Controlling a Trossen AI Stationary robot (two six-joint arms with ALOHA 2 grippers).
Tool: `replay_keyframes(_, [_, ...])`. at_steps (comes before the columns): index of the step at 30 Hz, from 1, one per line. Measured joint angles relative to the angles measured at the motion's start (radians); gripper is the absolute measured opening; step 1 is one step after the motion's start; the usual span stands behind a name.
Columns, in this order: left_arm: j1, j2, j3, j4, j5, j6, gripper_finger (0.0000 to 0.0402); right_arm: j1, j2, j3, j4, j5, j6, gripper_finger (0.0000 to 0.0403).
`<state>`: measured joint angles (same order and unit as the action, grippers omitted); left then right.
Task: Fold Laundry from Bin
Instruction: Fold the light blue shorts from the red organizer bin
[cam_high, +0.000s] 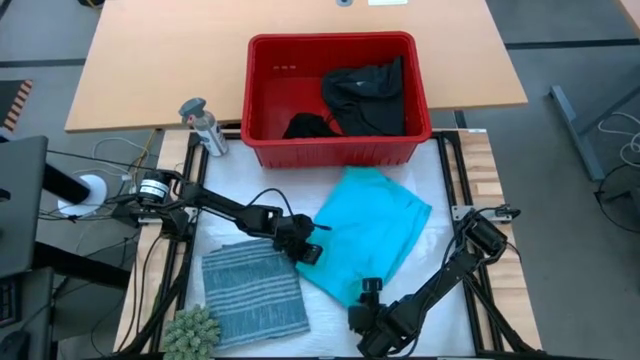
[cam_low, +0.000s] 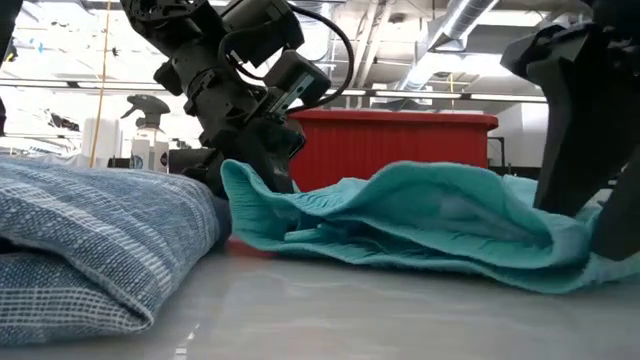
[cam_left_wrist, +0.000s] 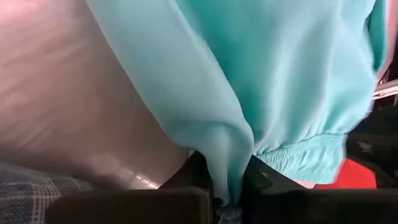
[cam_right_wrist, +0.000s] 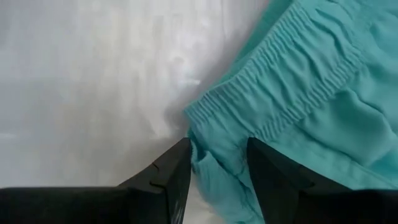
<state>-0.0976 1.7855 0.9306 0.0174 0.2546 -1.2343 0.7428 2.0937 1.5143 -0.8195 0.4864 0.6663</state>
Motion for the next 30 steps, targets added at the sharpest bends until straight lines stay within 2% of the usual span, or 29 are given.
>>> replay_keyframes(7, [0.001, 0.0, 0.0, -0.028, -0.015, 0.057, 0.0015, 0.013, -0.002, 0.004, -0.014, 0.005, -0.148, 0.019])
replay_keyframes(13, [0.001, 0.0, 0.001, -0.073, -0.019, 0.09, 0.0015, 0.049, -0.002, 0.098, -0.177, -0.012, -0.178, 0.0204])
replay_keyframes(15, [0.001, -0.001, 0.001, -0.075, -0.019, 0.09, 0.0015, 0.063, -0.005, 0.118, -0.213, -0.008, -0.236, 0.0208])
replay_keyframes(20, [0.001, -0.001, 0.001, -0.075, -0.03, 0.09, 0.0015, 0.077, -0.006, 0.091, -0.172, -0.011, -0.403, 0.0215])
replay_keyframes(22, [0.001, -0.001, 0.001, -0.074, -0.031, 0.089, 0.0015, 0.074, -0.006, 0.069, -0.152, 0.021, -0.455, 0.0217])
replay_keyframes(26, [0.001, -0.001, 0.001, -0.072, -0.04, 0.093, 0.0015, 0.052, -0.007, 0.065, -0.167, 0.089, -0.476, 0.022])
replay_keyframes(30, [0.001, -0.002, 0.001, -0.072, -0.051, 0.093, 0.0015, 0.032, -0.007, 0.065, -0.166, 0.082, -0.516, 0.022])
